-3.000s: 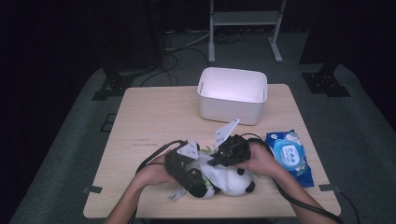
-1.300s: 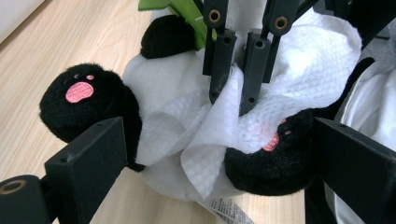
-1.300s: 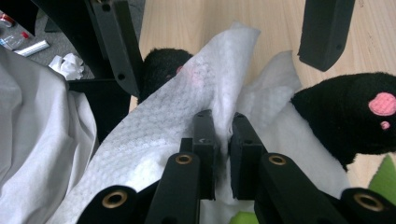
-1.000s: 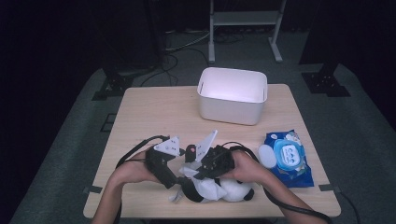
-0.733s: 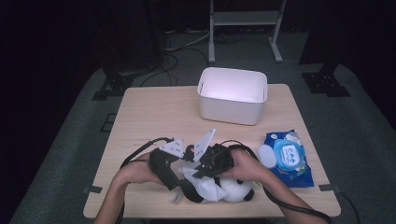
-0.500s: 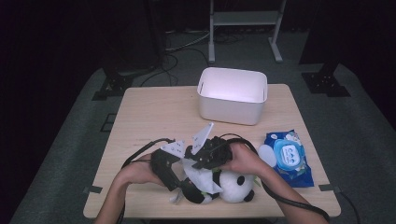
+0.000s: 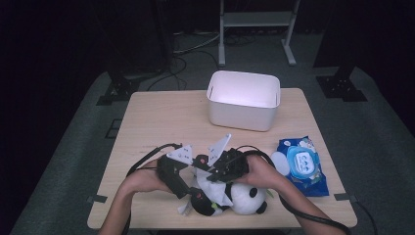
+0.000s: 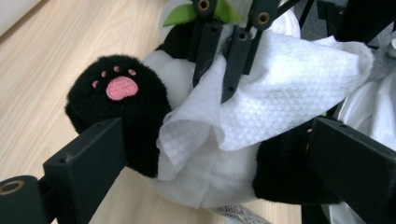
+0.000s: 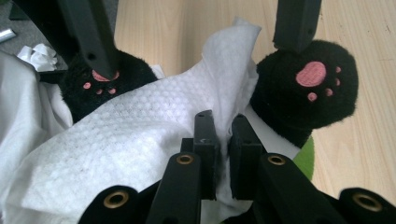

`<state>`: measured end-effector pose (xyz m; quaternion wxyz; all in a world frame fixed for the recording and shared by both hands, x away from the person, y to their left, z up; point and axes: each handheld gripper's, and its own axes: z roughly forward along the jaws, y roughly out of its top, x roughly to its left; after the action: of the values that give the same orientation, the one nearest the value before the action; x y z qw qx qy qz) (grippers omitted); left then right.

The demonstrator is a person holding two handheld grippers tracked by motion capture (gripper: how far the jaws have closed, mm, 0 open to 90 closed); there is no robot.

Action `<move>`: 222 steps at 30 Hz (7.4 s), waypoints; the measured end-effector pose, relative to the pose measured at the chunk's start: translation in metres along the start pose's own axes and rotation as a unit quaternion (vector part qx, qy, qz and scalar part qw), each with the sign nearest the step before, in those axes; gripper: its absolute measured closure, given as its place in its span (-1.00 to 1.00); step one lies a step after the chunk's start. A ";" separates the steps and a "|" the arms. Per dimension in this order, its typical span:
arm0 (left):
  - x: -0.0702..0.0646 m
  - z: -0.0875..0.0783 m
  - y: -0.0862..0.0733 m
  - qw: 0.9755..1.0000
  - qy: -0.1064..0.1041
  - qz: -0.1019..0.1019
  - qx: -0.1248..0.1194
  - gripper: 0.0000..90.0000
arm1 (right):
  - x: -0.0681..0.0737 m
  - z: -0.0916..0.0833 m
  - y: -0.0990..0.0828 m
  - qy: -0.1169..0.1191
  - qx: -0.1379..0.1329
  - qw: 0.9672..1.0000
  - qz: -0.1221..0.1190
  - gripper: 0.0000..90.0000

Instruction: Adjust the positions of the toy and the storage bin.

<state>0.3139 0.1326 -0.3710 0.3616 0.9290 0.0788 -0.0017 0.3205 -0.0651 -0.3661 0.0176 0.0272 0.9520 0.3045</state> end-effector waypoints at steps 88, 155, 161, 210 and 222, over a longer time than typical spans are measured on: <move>-0.001 0.008 -0.001 1.000 0.000 -0.002 0.020 -0.98 | -0.023 -0.058 -0.094 -0.054 -0.020 0.992 0.114 0.83; 0.044 0.015 -0.004 0.996 -0.016 -0.086 -0.024 -0.85 | -0.023 -0.039 -0.057 -0.001 -0.054 0.995 0.089 0.85; 0.040 0.018 -0.005 0.998 -0.005 -0.062 -0.020 -0.62 | -0.021 -0.038 -0.054 -0.003 -0.049 0.995 0.082 0.85; 0.028 0.006 -0.015 0.996 0.052 -0.004 -0.067 -0.51 | -0.030 -0.072 -0.080 -0.055 -0.065 0.990 0.112 0.84; 0.026 0.006 -0.016 0.996 0.055 0.015 -0.069 -0.45 | -0.032 -0.081 -0.117 -0.062 -0.039 0.985 0.154 0.84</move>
<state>0.3379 0.1442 -0.3882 0.4198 0.9016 0.0849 0.0606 0.3434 -0.2092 -0.3676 0.0305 0.1919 0.9209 0.3380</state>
